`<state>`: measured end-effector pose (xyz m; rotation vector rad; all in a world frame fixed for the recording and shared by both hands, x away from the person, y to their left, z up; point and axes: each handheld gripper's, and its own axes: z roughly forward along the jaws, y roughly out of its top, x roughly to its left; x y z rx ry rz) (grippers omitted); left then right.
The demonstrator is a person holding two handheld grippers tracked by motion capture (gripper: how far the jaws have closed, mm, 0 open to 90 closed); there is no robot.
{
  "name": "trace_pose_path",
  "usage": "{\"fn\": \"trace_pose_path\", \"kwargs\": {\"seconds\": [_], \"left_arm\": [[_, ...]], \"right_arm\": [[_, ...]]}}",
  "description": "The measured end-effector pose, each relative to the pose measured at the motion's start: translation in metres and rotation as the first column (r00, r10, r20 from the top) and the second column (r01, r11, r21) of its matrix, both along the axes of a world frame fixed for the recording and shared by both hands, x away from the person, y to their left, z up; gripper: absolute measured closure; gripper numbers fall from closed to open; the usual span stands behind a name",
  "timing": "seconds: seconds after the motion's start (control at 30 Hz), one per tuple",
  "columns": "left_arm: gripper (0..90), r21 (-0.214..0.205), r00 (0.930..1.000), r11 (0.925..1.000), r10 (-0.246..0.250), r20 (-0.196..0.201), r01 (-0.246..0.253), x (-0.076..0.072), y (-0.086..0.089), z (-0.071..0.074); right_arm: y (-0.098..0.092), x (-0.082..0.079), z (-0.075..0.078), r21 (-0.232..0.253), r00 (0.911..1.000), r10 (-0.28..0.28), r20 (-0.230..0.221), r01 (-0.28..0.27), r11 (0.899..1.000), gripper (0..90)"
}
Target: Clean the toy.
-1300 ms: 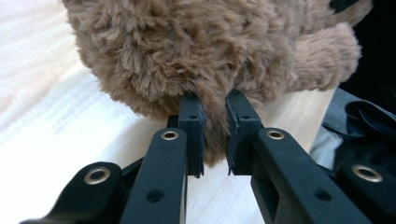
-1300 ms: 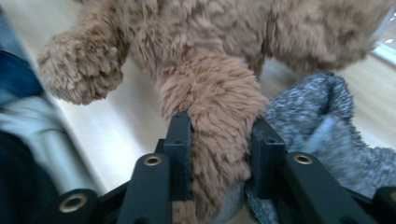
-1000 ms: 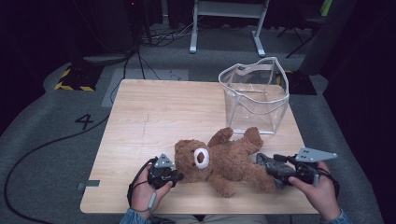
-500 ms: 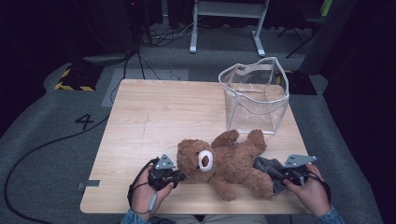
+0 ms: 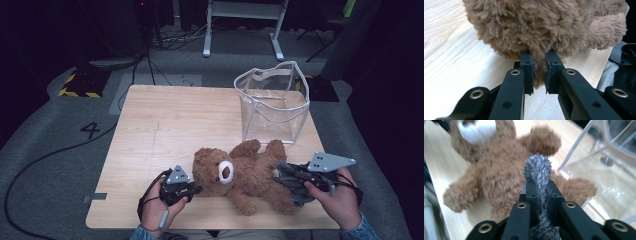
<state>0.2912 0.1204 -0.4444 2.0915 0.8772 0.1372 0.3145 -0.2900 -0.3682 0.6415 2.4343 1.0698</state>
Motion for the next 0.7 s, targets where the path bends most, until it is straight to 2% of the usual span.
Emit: {"fn": "trace_pose_path", "kwargs": {"seconds": [0.07,0.13,0.17,0.3,0.43,0.5,0.6,0.63,0.7], "left_arm": [[79.5,-0.009,1.0,1.0,0.0,-0.002,0.0,0.0,0.001,0.0],[79.5,-0.009,1.0,1.0,0.0,-0.003,0.0,0.0,0.001,0.0],[79.5,-0.007,1.0,1.0,0.002,-0.002,-0.002,0.0,0.0,0.0],[79.5,-0.006,1.0,1.0,0.002,0.0,-0.002,-0.001,0.0,0.001],[79.5,-0.011,1.0,0.9999,0.006,-0.004,-0.006,0.0,-0.001,0.001],[79.5,-0.009,1.0,1.0,0.005,-0.002,-0.005,0.0,-0.001,0.0],[79.5,-0.008,1.0,1.0,0.004,0.0,-0.004,0.0,0.0,0.0],[79.5,-0.011,1.0,0.9999,0.006,-0.003,-0.006,0.0,0.0,0.0],[79.5,-0.008,1.0,1.0,0.001,0.0,-0.001,0.0,-0.001,0.001]], "right_arm": [[-0.006,0.004,-0.011,-0.017,0.9992,-0.037,0.013,0.038,0.999,70.4],[-0.017,0.01,-0.025,-0.026,0.996,-0.087,-0.019,0.087,0.996,52.9],[-0.022,0.013,-0.034,-0.038,0.9905,-0.129,-0.047,0.127,0.991,45.9],[-0.045,0.027,-0.075,-0.065,0.9679,-0.21,-0.138,0.203,0.977,30.0],[-0.062,0.04,-0.107,-0.062,0.9514,-0.248,-0.182,0.241,0.969,29.0],[-0.068,0.046,-0.114,-0.059,0.9466,-0.264,-0.185,0.258,0.964,28.6],[-0.069,0.051,-0.12,-0.07,0.9449,-0.263,-0.195,0.254,0.965,28.4],[-0.069,0.051,-0.12,-0.072,0.9452,-0.26,-0.198,0.25,0.965,29.5],[-0.066,0.049,-0.118,-0.083,0.9437,-0.254,-0.212,0.241,0.967,42.8]]}}
